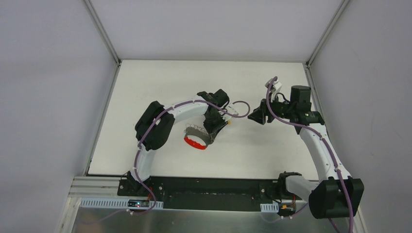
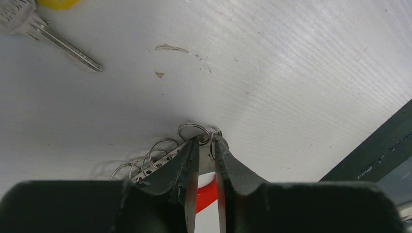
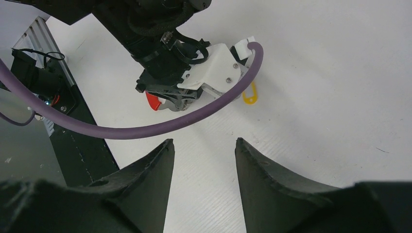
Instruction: Put the keys on the keyring
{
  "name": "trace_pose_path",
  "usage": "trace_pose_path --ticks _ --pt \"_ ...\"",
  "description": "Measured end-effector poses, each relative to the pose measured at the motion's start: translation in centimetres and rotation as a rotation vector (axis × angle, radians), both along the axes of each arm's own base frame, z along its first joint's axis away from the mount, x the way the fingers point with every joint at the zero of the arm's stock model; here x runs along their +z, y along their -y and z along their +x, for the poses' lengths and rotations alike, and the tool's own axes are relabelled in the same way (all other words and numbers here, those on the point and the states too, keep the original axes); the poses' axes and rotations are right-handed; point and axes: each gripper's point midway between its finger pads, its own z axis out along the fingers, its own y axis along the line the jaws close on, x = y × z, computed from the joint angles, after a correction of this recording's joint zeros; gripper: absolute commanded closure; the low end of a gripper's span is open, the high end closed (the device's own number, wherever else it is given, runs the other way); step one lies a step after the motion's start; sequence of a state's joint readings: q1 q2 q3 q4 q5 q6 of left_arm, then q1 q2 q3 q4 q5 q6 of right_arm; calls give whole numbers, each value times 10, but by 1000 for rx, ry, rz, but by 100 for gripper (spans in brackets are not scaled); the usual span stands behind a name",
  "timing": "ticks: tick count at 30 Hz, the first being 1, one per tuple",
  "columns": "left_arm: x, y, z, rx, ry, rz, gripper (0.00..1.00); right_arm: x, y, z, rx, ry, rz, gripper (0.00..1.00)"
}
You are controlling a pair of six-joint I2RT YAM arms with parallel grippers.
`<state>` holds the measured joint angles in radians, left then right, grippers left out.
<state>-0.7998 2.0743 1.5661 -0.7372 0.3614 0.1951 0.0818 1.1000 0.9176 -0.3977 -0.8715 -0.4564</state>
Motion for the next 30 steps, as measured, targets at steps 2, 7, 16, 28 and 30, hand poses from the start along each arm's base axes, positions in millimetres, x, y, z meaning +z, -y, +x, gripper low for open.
trace_pose_path --ticks 2,7,16,28,30 --pt "0 0 0 0 -1 1 89 0 0 0 1 0 1 48" --pt "-1 -1 -1 0 -4 4 100 0 1 0 -2 0 1 47" --pt "1 -2 -2 -10 -2 -2 100 0 1 0 -3 -1 3 47" --pt "66 -12 6 -4 27 -181 100 2 -1 0 0 -14 20 46" --pt "77 -15 10 10 35 -217 100 1 -3 -1 11 -26 34 46"
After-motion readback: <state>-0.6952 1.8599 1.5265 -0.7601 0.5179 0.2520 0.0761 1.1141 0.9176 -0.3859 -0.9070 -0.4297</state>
